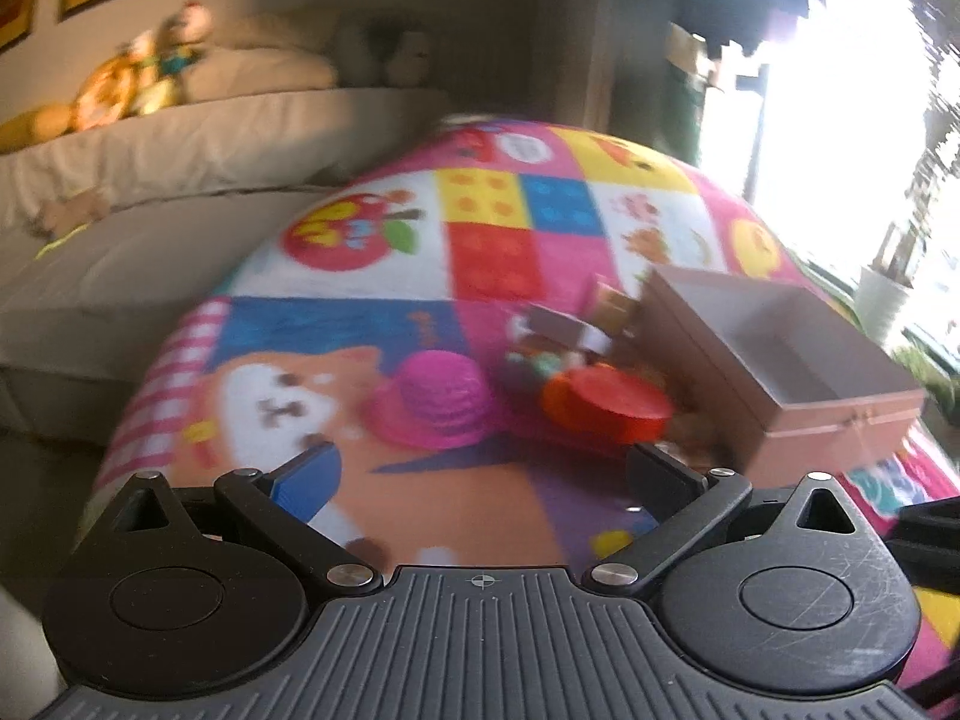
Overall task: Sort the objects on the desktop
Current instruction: 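Grasp the red round disc with the left gripper while the right grasps the blue bag, then carry the red disc and blue bag into the pink box and open both grippers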
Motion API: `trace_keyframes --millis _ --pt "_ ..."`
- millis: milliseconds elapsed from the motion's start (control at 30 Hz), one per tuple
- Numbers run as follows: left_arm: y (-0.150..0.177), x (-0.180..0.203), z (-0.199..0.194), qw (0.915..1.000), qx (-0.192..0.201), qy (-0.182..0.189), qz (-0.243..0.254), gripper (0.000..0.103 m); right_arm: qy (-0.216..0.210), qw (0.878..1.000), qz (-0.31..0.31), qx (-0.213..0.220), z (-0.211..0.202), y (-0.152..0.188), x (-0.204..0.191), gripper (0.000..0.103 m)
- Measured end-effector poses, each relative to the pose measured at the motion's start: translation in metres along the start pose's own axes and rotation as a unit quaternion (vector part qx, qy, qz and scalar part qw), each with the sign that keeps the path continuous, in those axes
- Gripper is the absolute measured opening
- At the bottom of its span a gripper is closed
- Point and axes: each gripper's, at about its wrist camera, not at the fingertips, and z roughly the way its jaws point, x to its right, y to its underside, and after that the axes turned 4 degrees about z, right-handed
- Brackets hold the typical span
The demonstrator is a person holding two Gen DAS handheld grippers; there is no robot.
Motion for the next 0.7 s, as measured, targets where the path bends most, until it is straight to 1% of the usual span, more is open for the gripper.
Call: trace_keyframes --millis 67,133,167,200,233,267,300,333,367,400,433,467,500,567,700 --pt "-0.003 0.015 0.012 0.9998 -0.003 0.012 0.017 0.103 0.033 0.999 0.016 0.002 -0.016 0.018 0.008 0.051" --pt "-0.005 0.029 0.022 0.9991 0.0 0.014 0.041 0.103 0.075 0.997 0.031 0.012 -0.031 0.035 0.02 0.052" --pt "-0.007 0.037 0.027 0.9981 0.002 0.015 0.059 0.103 0.089 0.995 0.045 0.018 -0.04 0.045 0.029 0.057" --pt "-0.009 0.045 0.033 0.9968 0.004 0.016 0.078 0.103 0.094 0.994 0.06 0.022 -0.046 0.052 0.036 0.064" --pt "-0.011 0.052 0.038 0.9957 0.005 0.017 0.091 0.102 0.1 0.991 0.079 0.028 -0.054 0.06 0.044 0.068" --pt "-0.013 0.057 0.042 0.9951 0.004 0.019 0.097 0.101 0.105 0.989 0.093 0.034 -0.06 0.067 0.052 0.074" --pt "-0.016 0.061 0.047 0.9947 0.003 0.022 0.1 0.094 0.111 0.988 0.104 0.038 -0.063 0.073 0.057 0.076" --pt "-0.019 0.063 0.051 0.9945 0.002 0.025 0.101 0.09 0.117 0.986 0.115 0.042 -0.066 0.08 0.062 0.077" --pt "-0.022 0.066 0.055 0.9943 0.001 0.03 0.103 0.086 0.117 0.984 0.129 0.043 -0.067 0.083 0.067 0.078" --pt "-0.024 0.068 0.06 0.9937 -0.004 0.034 0.107 0.086 0.113 0.982 0.143 0.047 -0.069 0.084 0.071 0.078" --pt "-0.025 0.07 0.065 0.9933 -0.008 0.031 0.111 0.086 0.112 0.98 0.153 0.054 -0.071 0.085 0.073 0.078" --pt "-0.026 0.072 0.069 0.9928 -0.014 0.026 0.116 0.082 0.112 0.979 0.158 0.055 -0.066 0.081 0.08 0.079" --pt "-0.026 0.072 0.073 0.9922 -0.02 0.024 0.121 0.076 0.111 0.979 0.161 0.054 -0.065 0.081 0.08 0.079" --pt "-0.025 0.069 0.077 0.9919 -0.028 0.026 0.121 0.067 0.107 0.98 0.159 0.058 -0.068 0.083 0.08 0.079" --pt "-0.022 0.057 0.066 0.9943 -0.021 0.032 0.1 0.067 0.102 0.982 0.143 0.064 -0.069 0.083 0.075 0.079"
